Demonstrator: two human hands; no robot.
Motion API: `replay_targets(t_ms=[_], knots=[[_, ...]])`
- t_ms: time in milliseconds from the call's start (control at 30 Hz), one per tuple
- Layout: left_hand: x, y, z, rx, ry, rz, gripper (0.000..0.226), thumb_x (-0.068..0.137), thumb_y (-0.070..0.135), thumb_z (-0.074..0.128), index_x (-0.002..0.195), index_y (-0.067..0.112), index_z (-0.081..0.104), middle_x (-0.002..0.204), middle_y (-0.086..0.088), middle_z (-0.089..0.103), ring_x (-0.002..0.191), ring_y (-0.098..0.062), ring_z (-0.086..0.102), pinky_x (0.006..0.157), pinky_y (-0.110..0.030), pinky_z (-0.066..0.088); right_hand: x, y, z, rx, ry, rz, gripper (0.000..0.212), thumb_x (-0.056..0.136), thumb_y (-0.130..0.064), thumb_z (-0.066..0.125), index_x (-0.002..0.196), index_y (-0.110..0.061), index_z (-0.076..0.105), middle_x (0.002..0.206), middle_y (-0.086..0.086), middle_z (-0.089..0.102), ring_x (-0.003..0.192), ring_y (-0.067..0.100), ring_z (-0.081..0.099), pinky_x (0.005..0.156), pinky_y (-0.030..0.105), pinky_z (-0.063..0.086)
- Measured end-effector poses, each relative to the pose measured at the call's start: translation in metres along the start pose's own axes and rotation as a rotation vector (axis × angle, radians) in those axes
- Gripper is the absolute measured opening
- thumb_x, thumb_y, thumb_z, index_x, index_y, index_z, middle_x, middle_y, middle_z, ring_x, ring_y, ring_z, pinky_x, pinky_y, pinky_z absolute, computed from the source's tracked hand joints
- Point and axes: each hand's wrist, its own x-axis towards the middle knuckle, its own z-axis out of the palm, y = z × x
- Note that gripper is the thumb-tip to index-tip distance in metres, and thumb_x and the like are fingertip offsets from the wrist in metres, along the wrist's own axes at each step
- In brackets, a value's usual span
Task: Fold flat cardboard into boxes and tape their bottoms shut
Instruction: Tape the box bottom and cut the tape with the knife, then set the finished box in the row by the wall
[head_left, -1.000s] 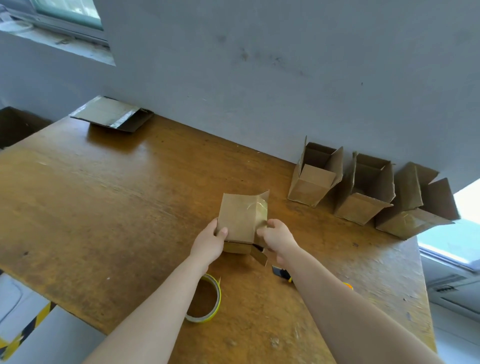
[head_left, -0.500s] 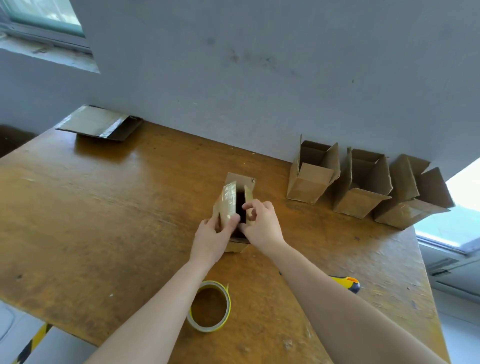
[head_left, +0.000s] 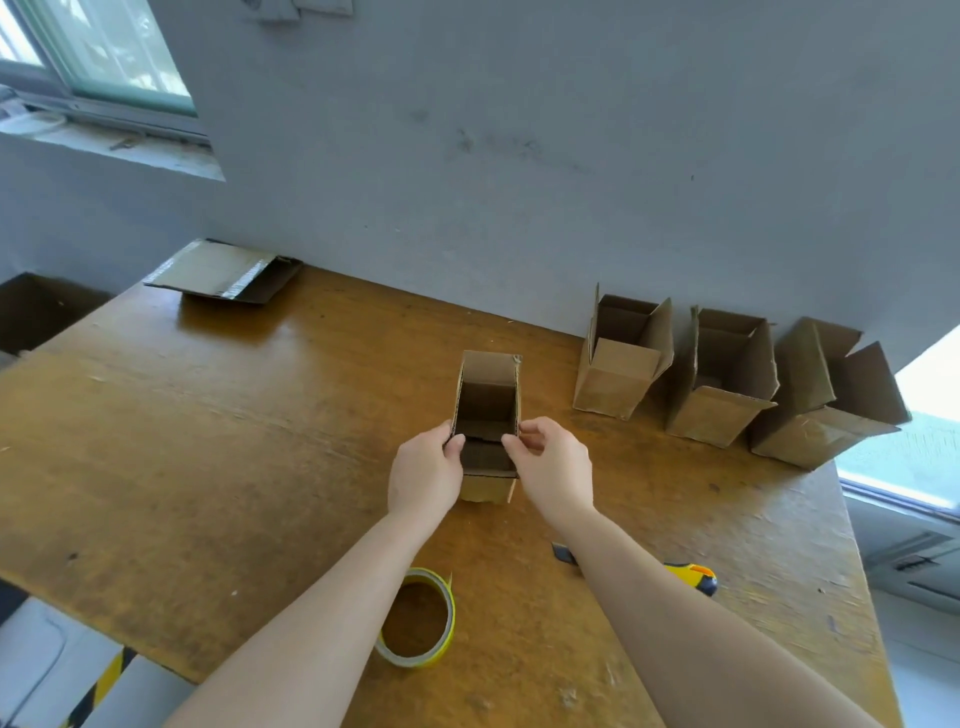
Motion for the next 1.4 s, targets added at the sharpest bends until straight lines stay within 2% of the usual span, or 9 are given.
replay_targets(t_ms=[100, 233, 400, 533, 633, 967, 1167, 1400], knots=[[0.02, 0.018, 0.002, 0.027, -0.056, 0.029, 0.042, 0.101, 0.028, 0.041, 0.141, 0.015, 0.046, 0.142, -0.006, 0.051, 0.129, -0.023, 0.048, 0.104, -0.035, 0.042, 0.016, -0.004, -0.007, -0.032, 0.033, -0.012, 0.033, 0.091, -0.034, 0.064, 0.121, -0.019, 0.063, 0.113, -0.002, 0.068, 0.091, 0.006, 0.058, 0.076, 0.018, 0.048], [0.056, 0.038, 0.004, 0.037, -0.101, 0.104, 0.042, 0.102, 0.026, 0.041, 0.142, 0.015, 0.044, 0.143, -0.007, 0.05, 0.13, -0.022, 0.048, 0.106, -0.036, 0.042, 0.046, -0.012, -0.009, -0.103, 0.031, -0.017, 0.038, 0.09, -0.027, 0.066, 0.127, -0.019, 0.061, 0.118, -0.001, 0.066, 0.101, 0.014, 0.063, 0.082, 0.026, 0.053], [0.117, 0.054, 0.014, 0.06, -0.22, 0.183, 0.038, 0.102, 0.027, 0.039, 0.136, 0.015, 0.052, 0.133, -0.008, 0.058, 0.121, -0.023, 0.055, 0.1, -0.038, 0.047, 0.092, -0.021, -0.007, -0.122, 0.171, 0.059, 0.036, 0.094, -0.021, 0.061, 0.129, -0.018, 0.06, 0.12, 0.002, 0.066, 0.105, 0.018, 0.064, 0.087, 0.032, 0.054], [0.155, 0.064, 0.032, 0.072, -0.248, 0.214, 0.042, 0.102, 0.026, 0.041, 0.142, 0.017, 0.045, 0.141, -0.006, 0.051, 0.128, -0.022, 0.05, 0.103, -0.032, 0.042, 0.125, -0.025, -0.003, -0.18, 0.298, 0.14, 0.033, 0.095, -0.018, 0.059, 0.128, -0.019, 0.062, 0.122, 0.003, 0.066, 0.108, 0.021, 0.063, 0.091, 0.035, 0.052], [0.178, 0.067, 0.046, 0.08, -0.292, 0.262, 0.043, 0.101, 0.023, 0.044, 0.143, 0.018, 0.042, 0.141, -0.005, 0.051, 0.127, -0.021, 0.051, 0.1, -0.03, 0.044, 0.143, -0.025, 0.0, -0.263, 0.351, 0.185, 0.033, 0.095, -0.018, 0.059, 0.127, -0.021, 0.063, 0.122, 0.003, 0.066, 0.108, 0.021, 0.063, 0.091, 0.036, 0.052], [0.202, 0.062, 0.057, 0.171, -0.428, 0.335, 0.047, 0.102, 0.032, 0.038, 0.146, 0.017, 0.035, 0.138, -0.009, 0.053, 0.121, -0.022, 0.055, 0.091, -0.031, 0.049, 0.161, -0.024, 0.006, -0.443, 0.285, 0.22, 0.036, 0.096, -0.025, 0.058, 0.131, -0.023, 0.058, 0.119, 0.002, 0.067, 0.104, 0.021, 0.064, 0.082, 0.037, 0.057], [0.178, 0.045, 0.019, 0.296, -0.369, 0.388, 0.046, 0.099, 0.038, 0.045, 0.14, 0.016, 0.045, 0.137, -0.006, 0.054, 0.123, -0.022, 0.053, 0.093, -0.033, 0.047, 0.127, -0.034, -0.001, -0.463, 0.248, 0.177, 0.04, 0.095, -0.029, 0.059, 0.134, -0.022, 0.053, 0.119, 0.001, 0.066, 0.102, 0.019, 0.065, 0.081, 0.035, 0.057], [0.126, 0.002, -0.063, 0.496, -0.187, 0.428, 0.036, 0.098, 0.035, 0.046, 0.127, 0.015, 0.056, 0.127, -0.005, 0.059, 0.114, -0.023, 0.055, 0.088, -0.036, 0.048, 0.065, -0.065, 0.004, -0.553, 0.129, -0.037, 0.045, 0.095, -0.03, 0.058, 0.138, -0.023, 0.049, 0.128, 0.001, 0.061, 0.114, 0.019, 0.059, 0.087, 0.034, 0.054]])
